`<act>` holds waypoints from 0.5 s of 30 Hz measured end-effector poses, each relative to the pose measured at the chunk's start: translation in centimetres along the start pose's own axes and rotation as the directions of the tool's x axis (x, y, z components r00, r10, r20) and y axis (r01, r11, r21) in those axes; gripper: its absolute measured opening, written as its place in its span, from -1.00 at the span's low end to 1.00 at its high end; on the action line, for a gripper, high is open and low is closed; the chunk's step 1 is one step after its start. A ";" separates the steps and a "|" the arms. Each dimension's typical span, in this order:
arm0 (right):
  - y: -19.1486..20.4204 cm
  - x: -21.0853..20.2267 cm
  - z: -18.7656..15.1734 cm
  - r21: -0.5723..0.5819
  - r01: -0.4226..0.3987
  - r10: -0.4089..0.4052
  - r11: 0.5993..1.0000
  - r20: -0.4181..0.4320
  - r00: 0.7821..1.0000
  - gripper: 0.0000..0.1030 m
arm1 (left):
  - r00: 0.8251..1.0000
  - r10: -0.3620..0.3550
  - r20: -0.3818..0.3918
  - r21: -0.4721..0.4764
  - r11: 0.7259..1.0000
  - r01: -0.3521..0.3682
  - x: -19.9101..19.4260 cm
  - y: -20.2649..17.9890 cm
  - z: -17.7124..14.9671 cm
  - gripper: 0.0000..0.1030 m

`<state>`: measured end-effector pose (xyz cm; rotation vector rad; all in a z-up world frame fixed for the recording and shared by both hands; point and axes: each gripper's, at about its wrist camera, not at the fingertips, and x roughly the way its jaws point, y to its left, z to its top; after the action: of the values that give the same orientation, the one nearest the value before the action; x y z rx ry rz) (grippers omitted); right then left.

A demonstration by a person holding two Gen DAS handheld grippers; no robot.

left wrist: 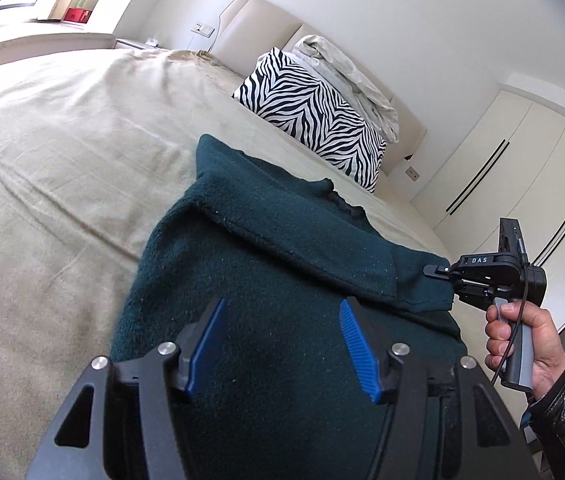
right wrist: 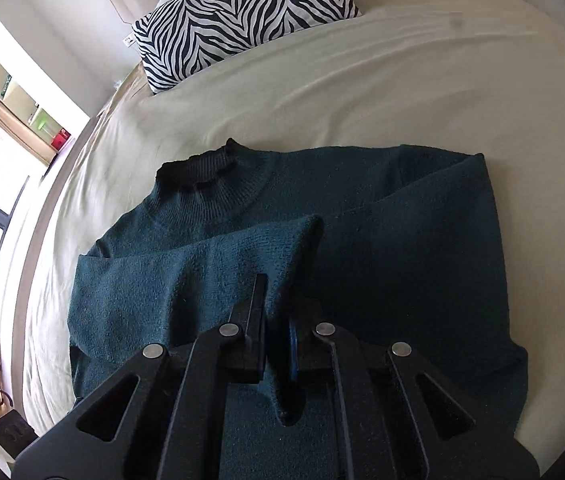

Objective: Fold small clothes

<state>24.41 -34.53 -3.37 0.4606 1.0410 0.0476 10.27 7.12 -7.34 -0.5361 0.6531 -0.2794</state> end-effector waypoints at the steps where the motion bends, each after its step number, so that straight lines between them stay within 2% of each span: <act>1: -0.5 0.5 0.1 0.007 -0.004 0.004 1.000 -0.007 1.000 -0.86 | 1.000 0.002 -0.006 -0.003 1.000 -0.002 0.1 0.0 0.1 0.18; 4: -1.2 2.0 -0.3 0.018 -0.010 0.010 1.000 -0.037 0.999 -0.85 | 1.000 -0.005 -0.027 -0.046 0.999 0.004 0.2 0.3 0.8 0.18; 7: -1.1 2.4 -1.1 0.005 -0.027 0.027 1.000 -0.033 0.999 -0.85 | 0.998 -0.044 -0.033 -0.117 0.992 0.040 -0.2 0.7 2.7 0.18; 11: -1.0 2.5 -1.8 0.023 -0.059 0.060 0.998 -0.030 0.998 -0.84 | 0.995 -0.080 -0.054 -0.073 0.994 0.075 1.4 -0.2 7.4 0.18; 13: -1.3 2.8 -1.9 0.039 -0.070 0.071 0.997 -0.028 0.997 -0.84 | 0.990 -0.097 -0.102 -0.026 0.995 0.095 3.9 -0.6 9.5 0.18; 15: -1.6 3.0 -1.7 0.064 -0.086 0.088 0.994 -0.027 0.996 -0.84 | 0.986 -0.075 -0.147 0.000 0.997 0.076 6.7 -0.4 11.0 0.18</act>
<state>24.19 -34.60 -7.13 0.5634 1.0535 0.0999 22.39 8.30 -3.14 -0.5388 0.7753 -0.3945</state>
